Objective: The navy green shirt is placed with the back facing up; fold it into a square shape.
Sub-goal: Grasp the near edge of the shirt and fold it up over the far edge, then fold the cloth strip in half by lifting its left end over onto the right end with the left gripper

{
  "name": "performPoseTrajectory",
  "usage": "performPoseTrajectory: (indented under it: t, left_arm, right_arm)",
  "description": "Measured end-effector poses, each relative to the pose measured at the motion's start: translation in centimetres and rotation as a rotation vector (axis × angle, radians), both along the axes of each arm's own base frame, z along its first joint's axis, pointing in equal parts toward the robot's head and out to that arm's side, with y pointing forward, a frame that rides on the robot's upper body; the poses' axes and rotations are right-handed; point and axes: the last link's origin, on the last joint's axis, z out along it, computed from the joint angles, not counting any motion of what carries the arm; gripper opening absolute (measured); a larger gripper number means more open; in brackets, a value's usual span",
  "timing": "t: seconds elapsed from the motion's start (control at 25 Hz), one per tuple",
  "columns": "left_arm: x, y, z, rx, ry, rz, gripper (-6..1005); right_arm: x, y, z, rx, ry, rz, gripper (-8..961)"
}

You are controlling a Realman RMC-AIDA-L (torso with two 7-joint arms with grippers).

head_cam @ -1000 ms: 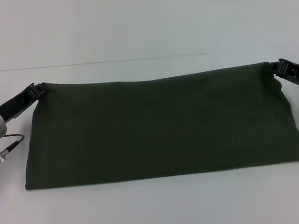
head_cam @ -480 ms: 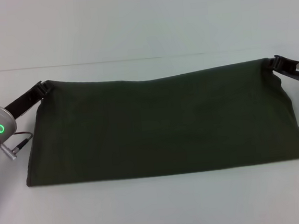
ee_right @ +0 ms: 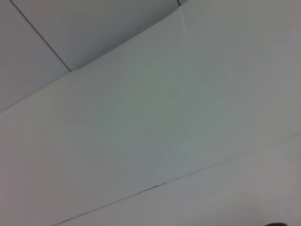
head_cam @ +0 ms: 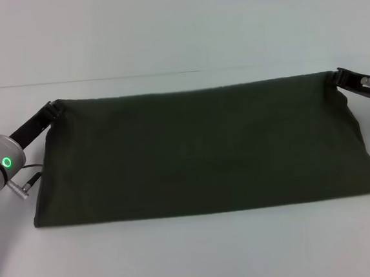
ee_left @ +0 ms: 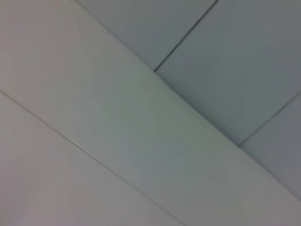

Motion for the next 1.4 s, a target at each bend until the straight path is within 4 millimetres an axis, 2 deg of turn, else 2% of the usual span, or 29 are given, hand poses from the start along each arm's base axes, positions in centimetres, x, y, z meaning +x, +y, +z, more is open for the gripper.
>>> performPoseTrajectory:
  t: [0.24,0.44,0.64,0.76,0.92,0.96,1.04,1.24,1.4]
  left_arm:
    - [0.1,-0.1,-0.6,0.075,0.045,-0.024,165]
    - [0.6,-0.3,-1.6,0.115,0.09,-0.039,198]
    - [0.4,-0.7,-1.5,0.128,0.081,-0.054,391]
    - [0.0,-1.7,-0.9,0.168,0.039,-0.083,489]
    - [-0.3,-2.6,0.0,0.194,-0.049,-0.107,608]
    - [-0.7,-3.3,0.9,0.171,-0.121,-0.129,638]
    - [-0.9,-4.0,1.4,0.124,-0.176,-0.157,676]
    - [-1.2,-5.5,3.7,-0.016,-0.233,-0.263,717]
    - [-1.3,-7.0,5.3,-0.097,-0.235,-0.309,716]
  right_arm:
    - [-0.1,0.7,-0.4,0.016,-0.073,-0.022,66]
    - [-0.5,0.9,-0.8,0.024,-0.09,-0.009,255]
    - [0.0,-0.2,-0.3,0.067,0.011,0.044,463]
    - [0.1,-1.4,0.7,0.105,0.09,0.136,560]
    - [-0.8,-3.7,1.8,0.12,0.13,0.361,669]
    - [-0.9,-4.2,1.9,0.111,0.127,0.411,696]
    - [-1.3,-5.2,2.0,0.069,0.108,0.499,730]
    - [-2.6,-7.3,-0.2,-0.084,-0.015,0.733,767]
    - [-3.7,-8.3,-2.6,-0.165,-0.076,0.844,901]
